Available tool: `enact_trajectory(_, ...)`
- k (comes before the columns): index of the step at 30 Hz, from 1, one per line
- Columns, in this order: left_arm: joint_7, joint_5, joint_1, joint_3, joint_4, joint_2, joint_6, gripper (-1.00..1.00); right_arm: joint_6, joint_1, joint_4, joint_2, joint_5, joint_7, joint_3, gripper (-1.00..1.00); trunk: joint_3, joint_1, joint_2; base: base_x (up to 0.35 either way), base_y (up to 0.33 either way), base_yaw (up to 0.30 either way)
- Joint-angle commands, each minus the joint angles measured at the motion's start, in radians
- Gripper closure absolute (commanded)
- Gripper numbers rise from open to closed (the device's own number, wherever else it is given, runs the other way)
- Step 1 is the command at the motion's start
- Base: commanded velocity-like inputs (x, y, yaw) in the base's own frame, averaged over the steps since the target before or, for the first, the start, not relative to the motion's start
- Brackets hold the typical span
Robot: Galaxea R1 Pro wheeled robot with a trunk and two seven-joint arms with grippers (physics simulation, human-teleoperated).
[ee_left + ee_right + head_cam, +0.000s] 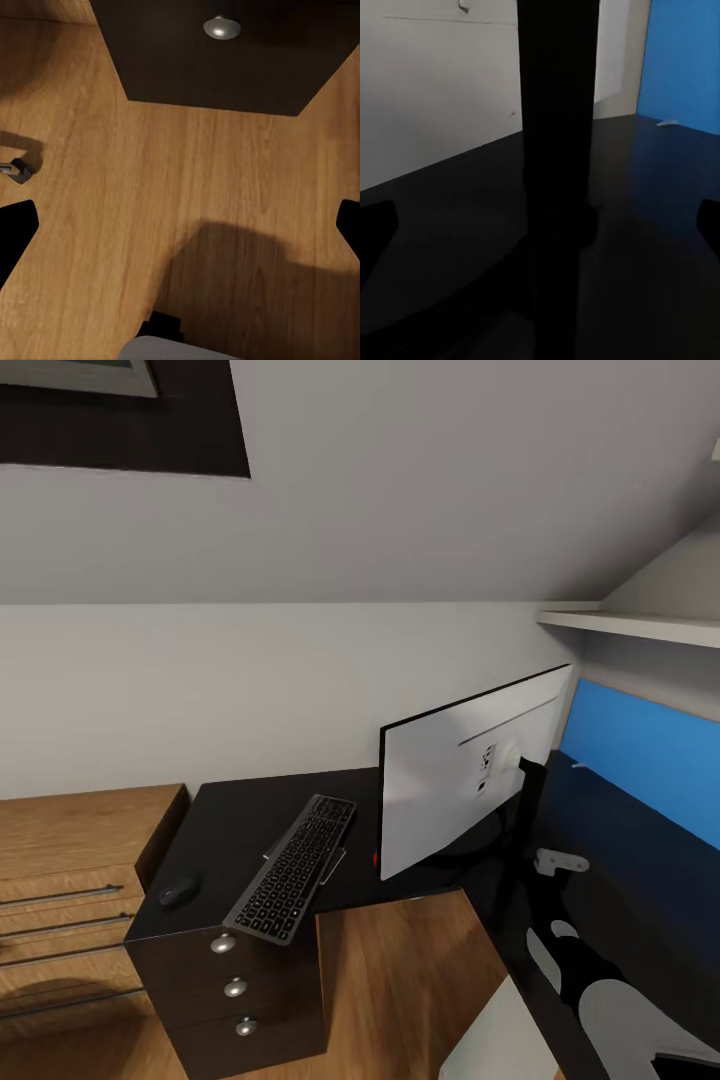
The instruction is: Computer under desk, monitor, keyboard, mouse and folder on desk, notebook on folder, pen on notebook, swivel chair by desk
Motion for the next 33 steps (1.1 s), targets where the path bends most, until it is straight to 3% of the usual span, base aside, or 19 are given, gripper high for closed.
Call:
enact_trajectory(1,0.006,0.009,0.0,-0.003,-0.001,0.001,-0.002,-1.0,-0.004,-0.001,0.001,0.0,-0.005,0.001,0.001,-1.0,-0.001,0.0,-0.001,0.0,0.0,0.0)
enact_trajectory(10,0.005,0.009,0.0,-0.003,0.006,0.0,-0.002,-1.0,0.004,-0.001,0.0,0.0,-0.005,-0.002,0.001,-1.0,-0.001,0.0,-0.001,0.0,0.0,0.0)
enact_trajectory(15,0.003,0.008,0.0,-0.004,0.082,0.002,-0.028,-1.0,0.005,-0.001,-0.001,0.0,-0.006,-0.006,0.0,-1.0,-0.001,0.0,-0.001,0.0,0.0,0.0)
enact_trajectory(19,0.002,0.006,0.0,-0.006,0.231,0.002,-0.227,-1.0,0.006,-0.001,-0.001,0.001,-0.007,-0.009,-0.001,-1.0,-0.001,0.0,-0.001,0.0,0.0,0.0)
enact_trajectory(22,0.002,0.005,0.0,-0.006,0.296,0.003,-0.314,-1.0,0.005,-0.001,-0.002,0.001,-0.008,-0.01,-0.002,-1.0,-0.001,0.0,-0.001,0.0,0.0,0.0)
enact_trajectory(23,-0.004,0.004,0.001,-0.006,0.359,0.002,-0.389,-1.0,0.005,-0.001,-0.002,0.001,-0.008,-0.01,-0.002,-1.0,-0.001,0.0,-0.001,0.0,0.0,0.0)
enact_trajectory(25,-0.078,0.002,0.0,-0.006,0.449,0.003,-0.505,-1.0,0.006,-0.001,0.0,0.003,-0.008,-0.011,-0.002,-1.0,-0.001,0.0,-0.001,0.0,0.0,0.0)
enact_trajectory(29,-0.172,0.003,0.0,-0.004,0.483,0.003,-0.559,-1.0,0.006,-0.001,0.001,0.004,-0.01,-0.024,-0.003,-1.0,-0.001,0.0,-0.001,0.0,0.0,0.0)
enact_trajectory(33,-0.203,0.004,0.0,-0.003,0.493,0.004,-0.576,-1.0,0.005,-0.001,0.0,0.003,-0.011,-0.035,-0.002,-1.0,-0.001,0.0,-0.001,0.0,0.0,0.0)
